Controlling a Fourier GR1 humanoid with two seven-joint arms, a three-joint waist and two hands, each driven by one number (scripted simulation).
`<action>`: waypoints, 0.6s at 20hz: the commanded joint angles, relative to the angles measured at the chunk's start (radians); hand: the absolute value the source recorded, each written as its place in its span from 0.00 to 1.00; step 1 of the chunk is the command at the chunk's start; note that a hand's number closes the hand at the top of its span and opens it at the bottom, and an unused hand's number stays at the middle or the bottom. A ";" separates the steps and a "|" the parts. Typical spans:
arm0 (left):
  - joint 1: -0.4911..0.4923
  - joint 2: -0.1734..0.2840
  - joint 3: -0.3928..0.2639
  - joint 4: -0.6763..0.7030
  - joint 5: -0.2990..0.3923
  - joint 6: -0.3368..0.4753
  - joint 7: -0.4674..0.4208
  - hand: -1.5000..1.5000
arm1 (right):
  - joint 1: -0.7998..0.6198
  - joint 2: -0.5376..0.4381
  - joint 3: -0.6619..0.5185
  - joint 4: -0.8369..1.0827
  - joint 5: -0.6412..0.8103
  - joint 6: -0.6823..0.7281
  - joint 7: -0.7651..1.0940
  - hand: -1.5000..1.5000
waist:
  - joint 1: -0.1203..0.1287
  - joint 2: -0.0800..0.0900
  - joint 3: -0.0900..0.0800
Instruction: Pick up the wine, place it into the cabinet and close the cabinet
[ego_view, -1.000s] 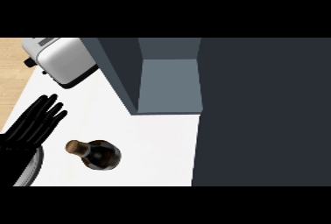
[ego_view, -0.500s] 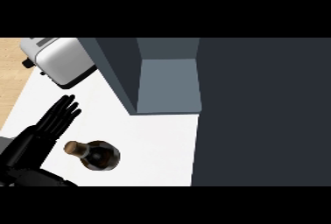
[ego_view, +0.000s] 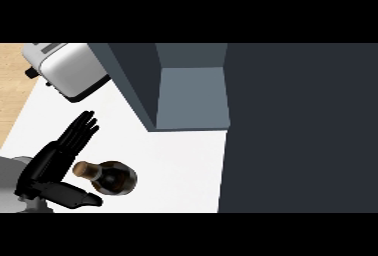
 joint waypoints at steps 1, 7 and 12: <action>-0.077 0.020 0.017 0.163 -0.025 -0.021 -0.086 0.00 | 0.033 -0.011 -0.022 -0.224 -0.077 -0.015 0.100 0.00 | 0.002 0.002 0.000; -0.121 0.035 0.013 0.322 -0.071 -0.038 -0.173 0.00 | 0.026 -0.013 -0.011 -0.233 -0.050 -0.027 0.122 0.00 | 0.002 0.002 0.000; -0.047 0.022 -0.032 0.384 -0.157 -0.043 -0.317 0.00 | 0.014 -0.019 -0.063 -0.228 -0.115 -0.007 0.105 0.00 | 0.005 0.002 0.000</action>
